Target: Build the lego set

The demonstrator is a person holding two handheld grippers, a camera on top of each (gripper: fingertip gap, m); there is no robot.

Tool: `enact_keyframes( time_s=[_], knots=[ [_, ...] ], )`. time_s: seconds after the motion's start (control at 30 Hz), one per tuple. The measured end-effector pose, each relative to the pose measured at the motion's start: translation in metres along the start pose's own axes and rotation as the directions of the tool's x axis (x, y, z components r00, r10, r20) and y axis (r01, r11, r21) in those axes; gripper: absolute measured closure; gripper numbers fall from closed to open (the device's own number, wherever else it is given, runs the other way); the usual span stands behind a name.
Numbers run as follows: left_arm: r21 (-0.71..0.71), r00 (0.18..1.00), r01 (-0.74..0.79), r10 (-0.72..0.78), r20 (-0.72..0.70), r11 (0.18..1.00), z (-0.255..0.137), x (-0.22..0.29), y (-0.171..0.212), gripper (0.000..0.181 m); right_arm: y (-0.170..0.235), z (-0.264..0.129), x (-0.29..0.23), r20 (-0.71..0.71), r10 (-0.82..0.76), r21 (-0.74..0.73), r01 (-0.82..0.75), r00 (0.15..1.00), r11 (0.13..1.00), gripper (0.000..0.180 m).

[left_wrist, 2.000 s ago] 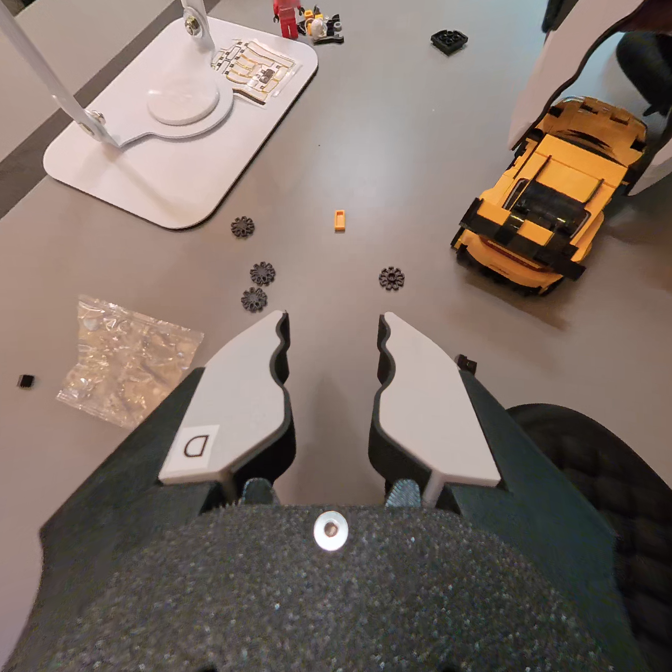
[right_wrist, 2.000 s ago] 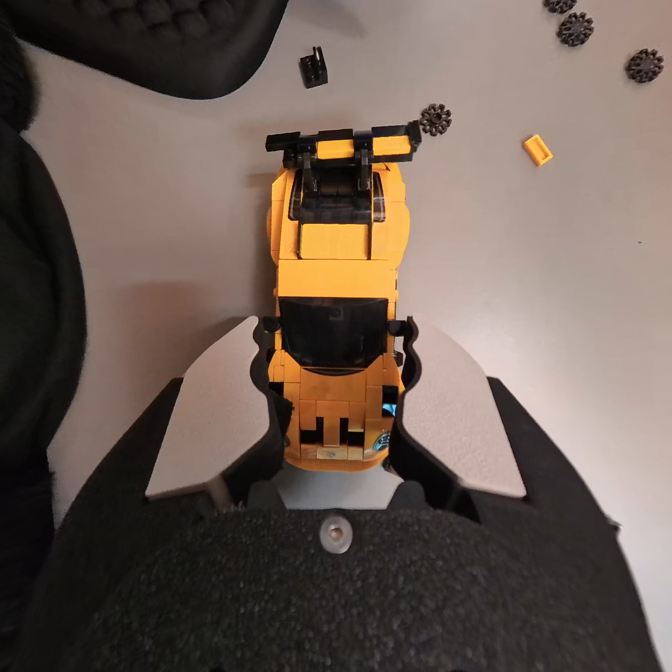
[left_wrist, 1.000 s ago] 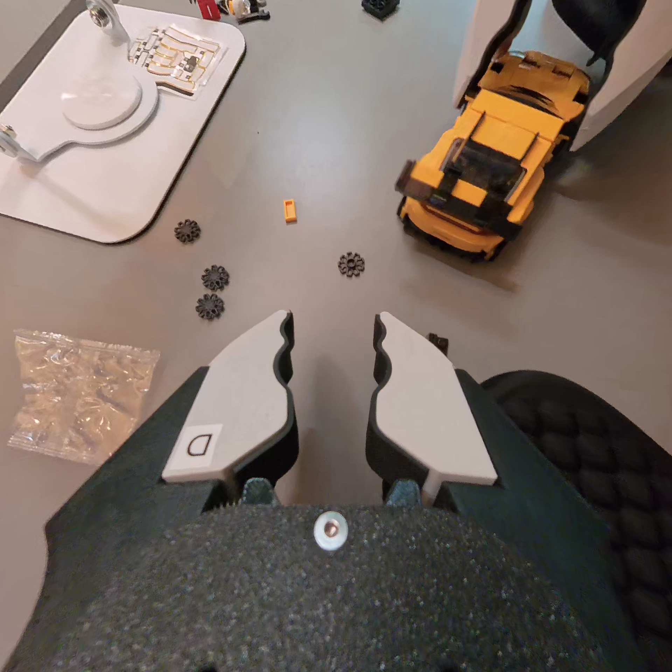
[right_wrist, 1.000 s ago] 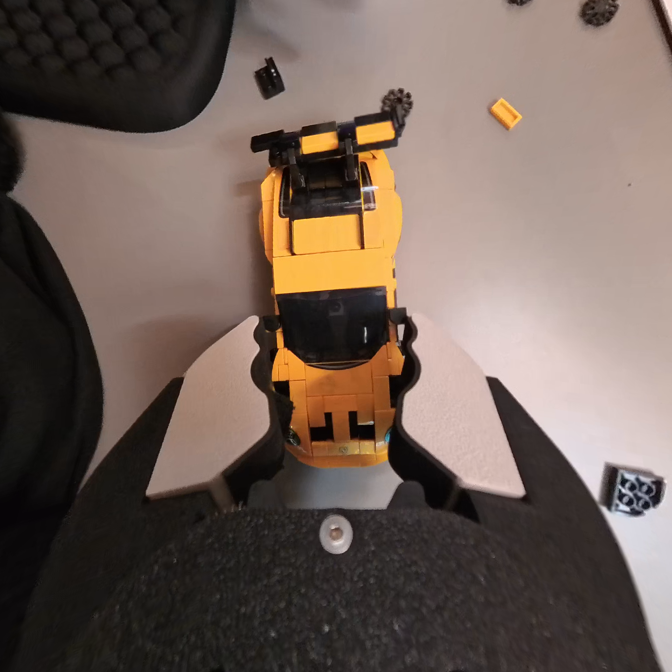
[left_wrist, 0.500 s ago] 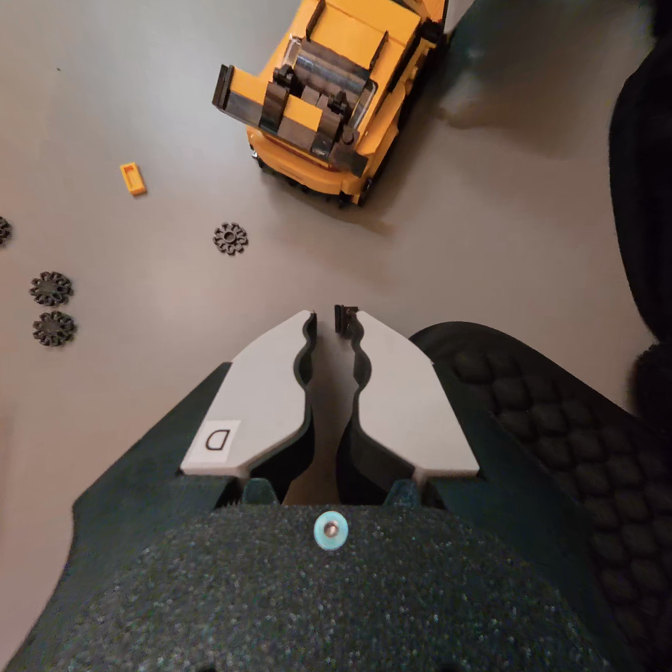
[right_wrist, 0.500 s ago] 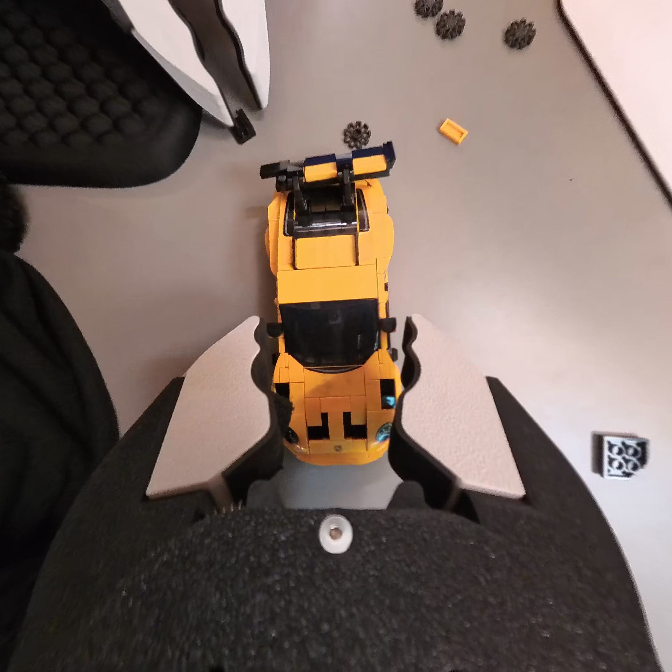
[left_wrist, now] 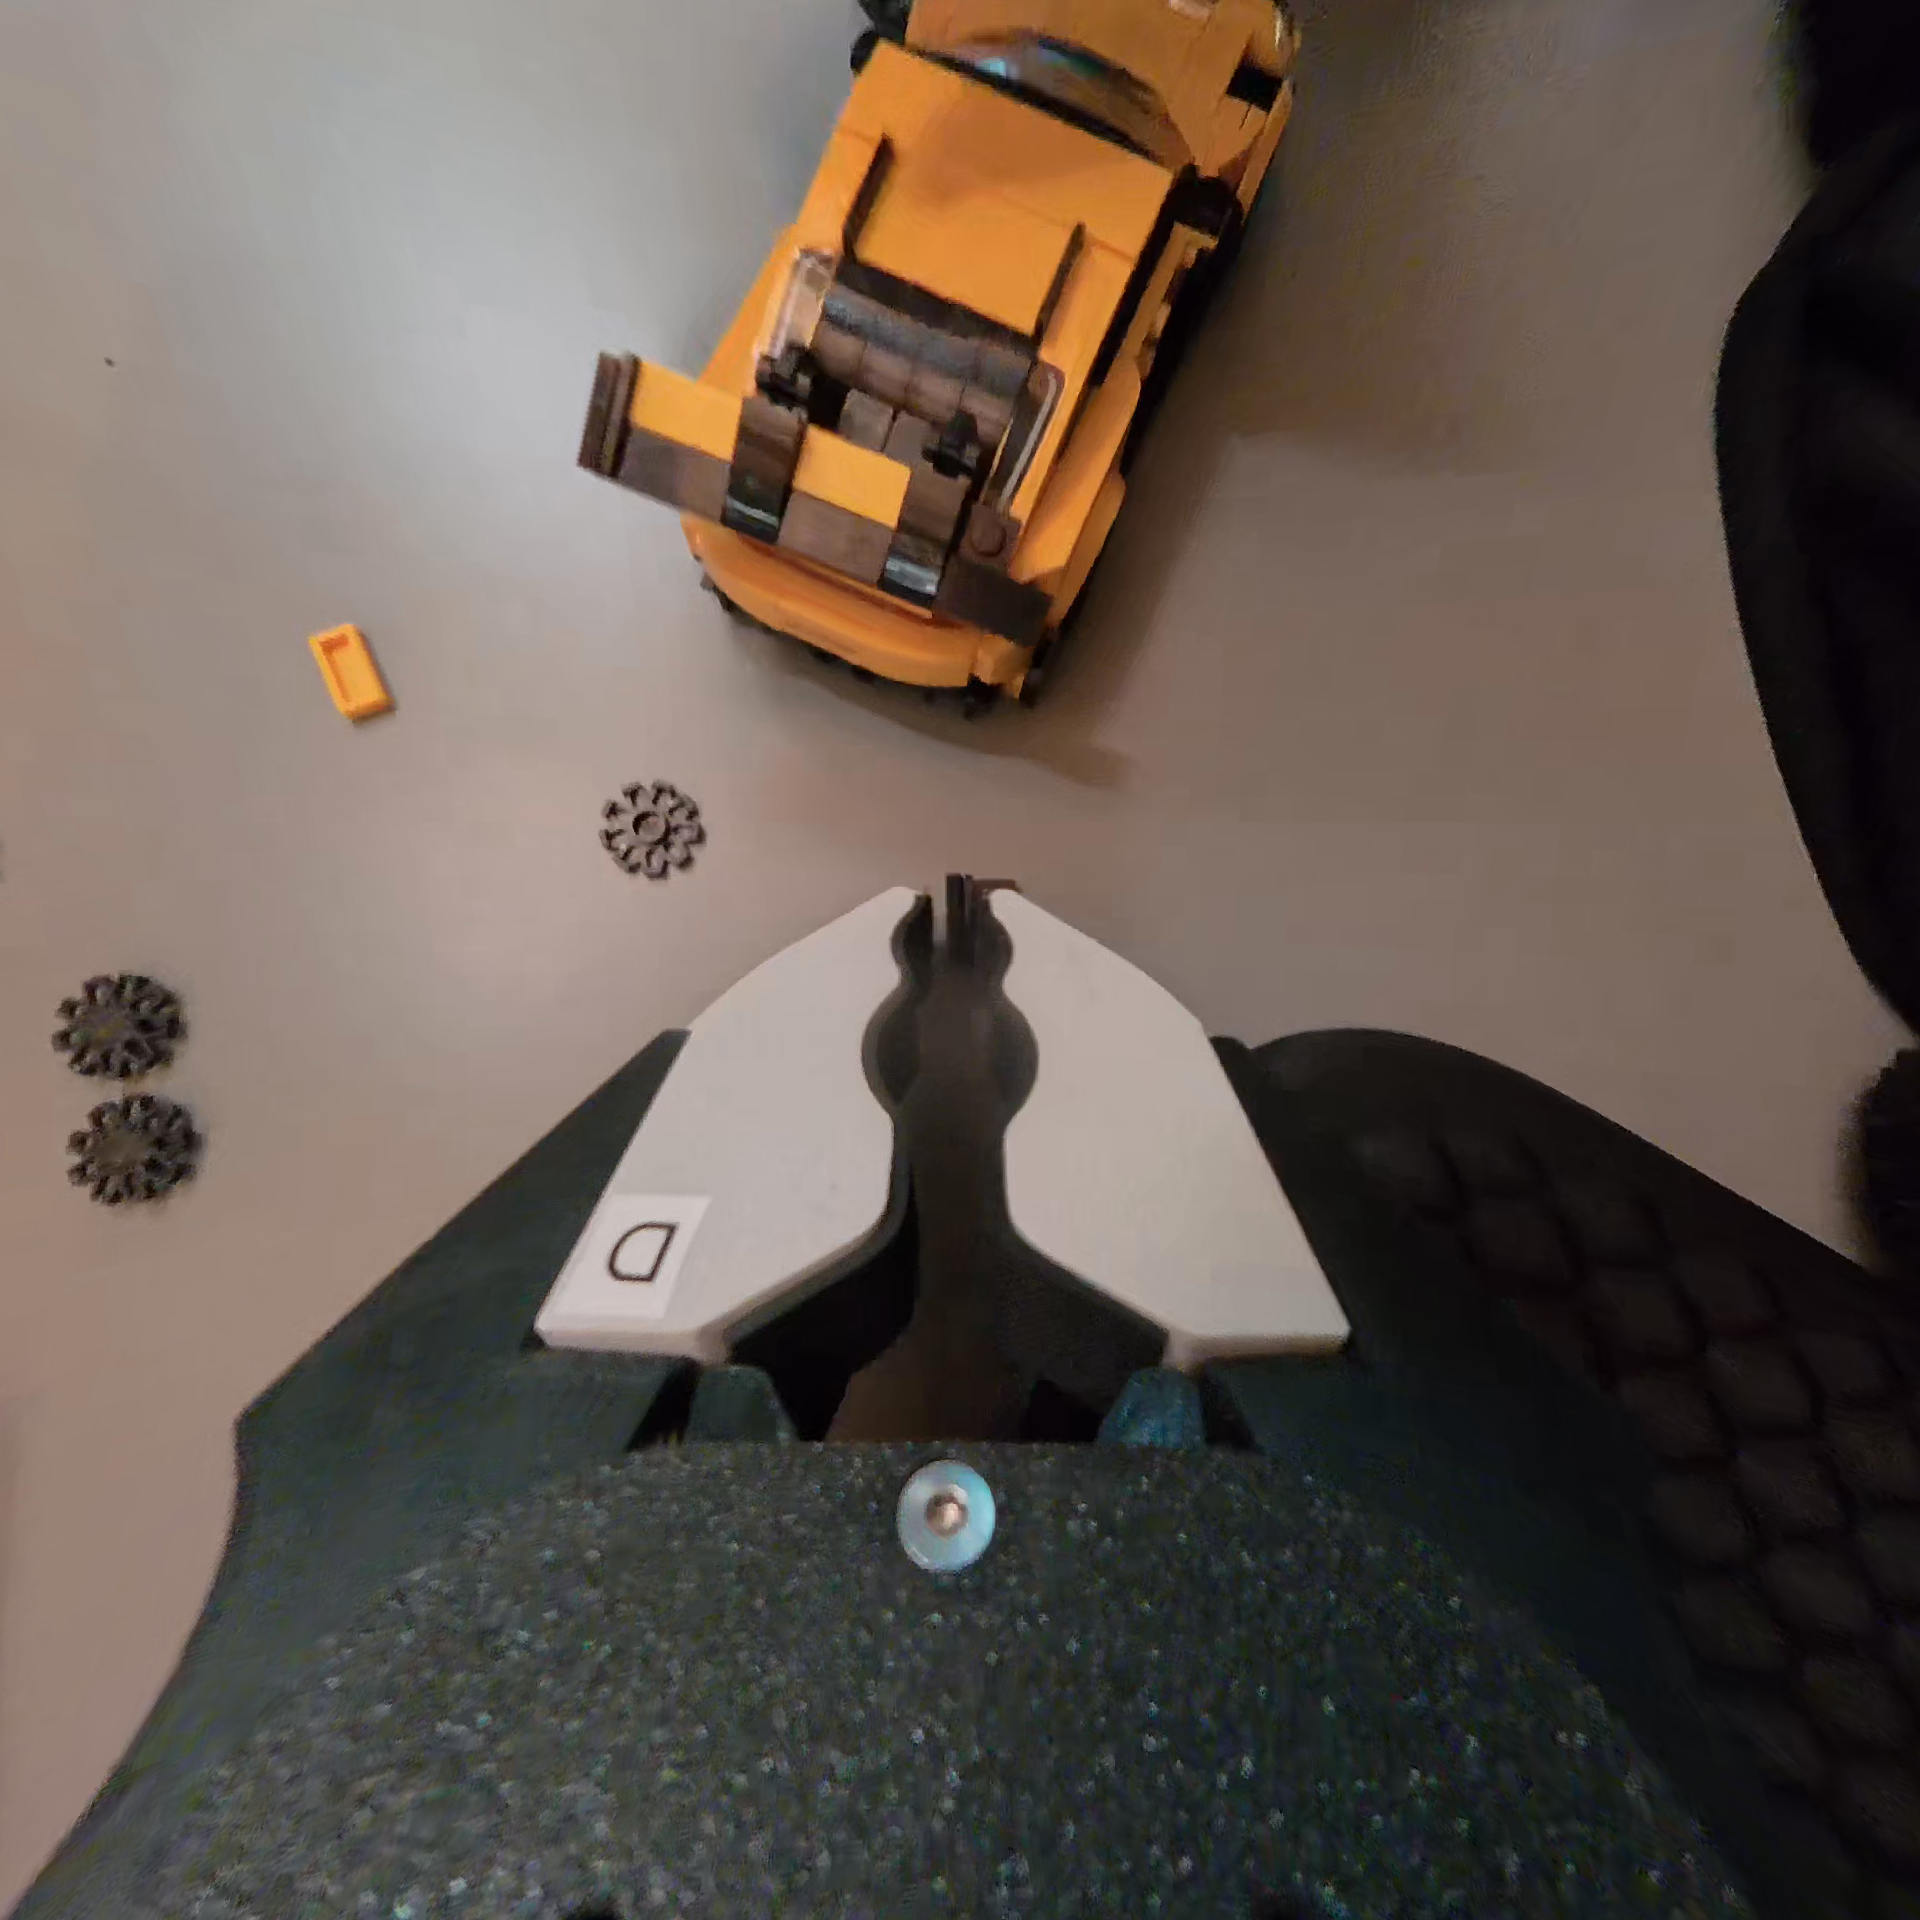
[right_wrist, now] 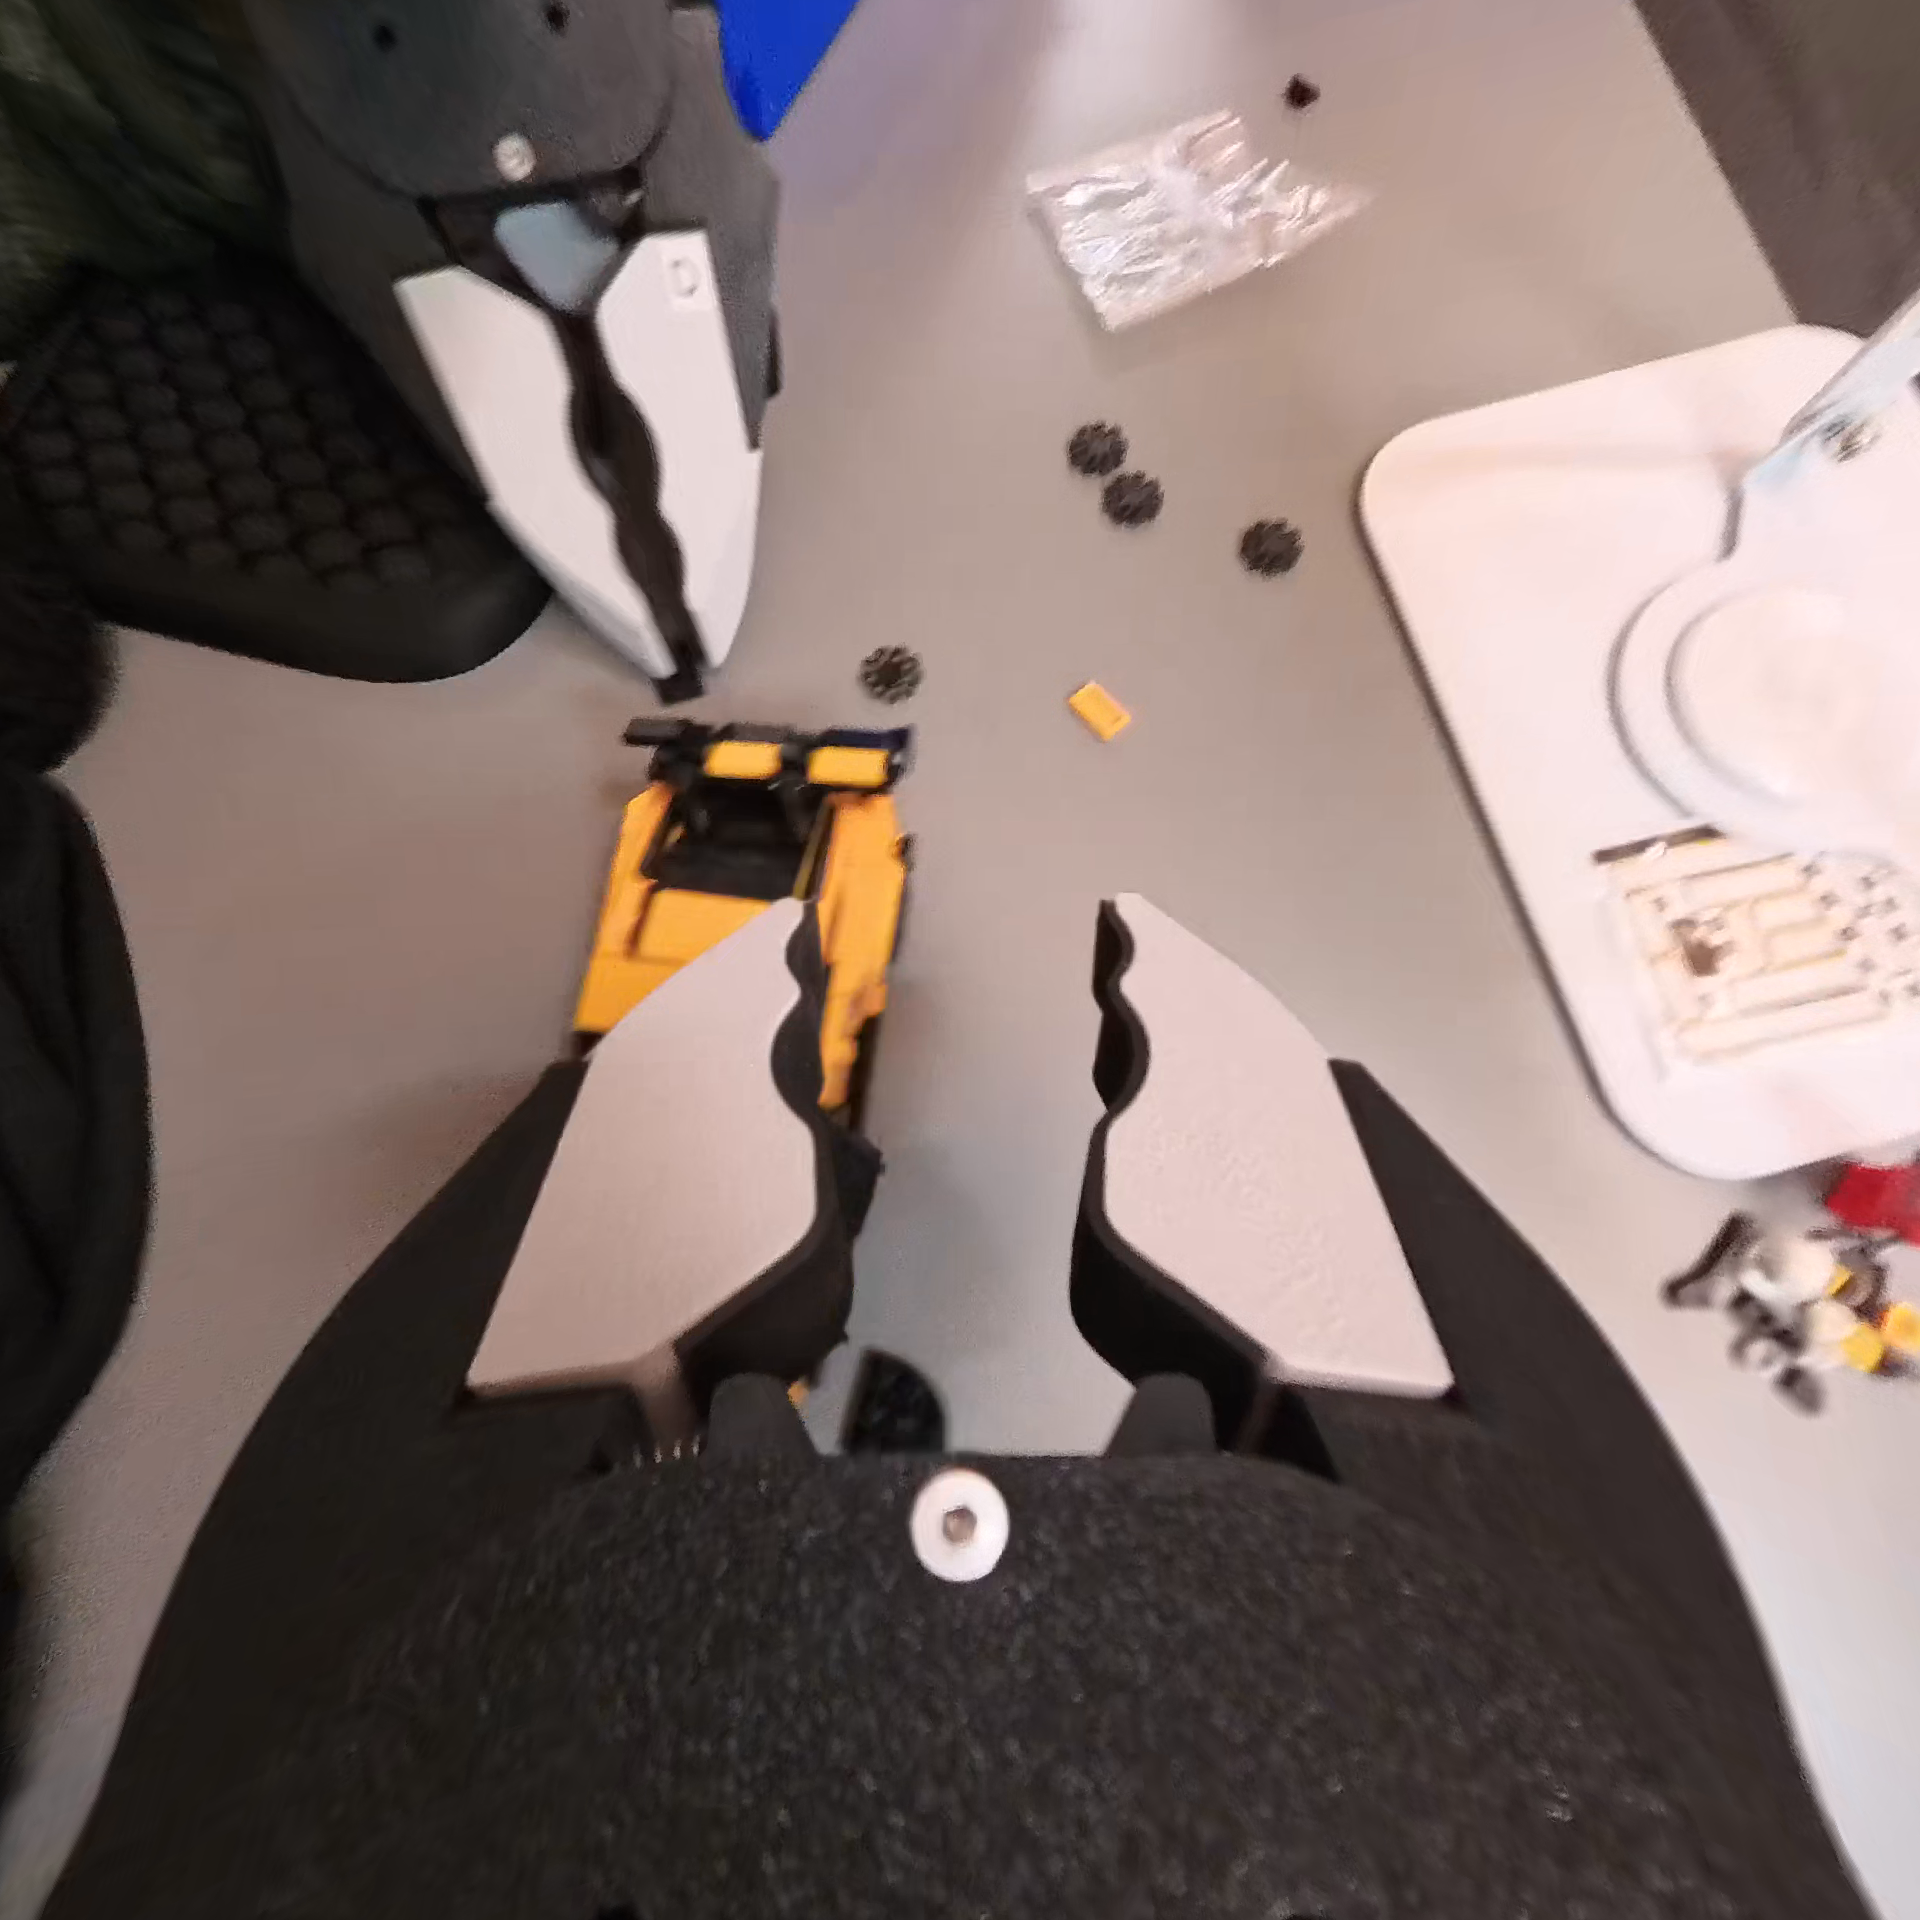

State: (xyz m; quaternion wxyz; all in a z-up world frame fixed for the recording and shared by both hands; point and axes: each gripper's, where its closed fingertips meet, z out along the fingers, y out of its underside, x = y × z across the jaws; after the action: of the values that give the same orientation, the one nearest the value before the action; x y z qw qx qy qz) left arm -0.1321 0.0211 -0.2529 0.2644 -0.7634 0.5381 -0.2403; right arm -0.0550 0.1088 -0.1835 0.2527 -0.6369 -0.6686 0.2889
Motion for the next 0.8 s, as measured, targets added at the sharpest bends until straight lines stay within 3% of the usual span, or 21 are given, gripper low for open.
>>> enact_keyframes(
  time_s=[0.13,0.3,0.53,0.67,0.8],
  knots=[
    [0.034,1.000,-0.002,0.001,0.031,0.999,-0.003,-0.006,-0.002,0.154,-0.008,0.027,0.027,0.047,-0.118,-0.065,0.121,0.992,0.991,0.142],
    [0.136,0.996,0.035,-0.046,0.077,0.990,-0.023,-0.014,-0.005,0.157,0.001,0.069,0.041,0.147,-0.275,-0.187,0.299,0.950,0.936,0.146],
    [0.158,0.975,0.092,-0.122,0.188,0.983,-0.037,-0.032,0.000,0.161,-0.008,0.098,0.035,0.281,-0.313,-0.222,0.379,0.907,0.898,0.156],
    [0.159,0.971,0.108,-0.139,0.195,0.981,-0.037,-0.033,0.001,0.161,0.000,0.104,0.035,0.331,-0.320,-0.282,0.417,0.888,0.864,0.159],
    [0.165,0.970,0.108,-0.141,0.200,0.980,-0.040,-0.033,-0.001,0.161,-0.002,0.106,0.034,0.349,-0.325,-0.279,0.429,0.879,0.859,0.172]
  ],
)
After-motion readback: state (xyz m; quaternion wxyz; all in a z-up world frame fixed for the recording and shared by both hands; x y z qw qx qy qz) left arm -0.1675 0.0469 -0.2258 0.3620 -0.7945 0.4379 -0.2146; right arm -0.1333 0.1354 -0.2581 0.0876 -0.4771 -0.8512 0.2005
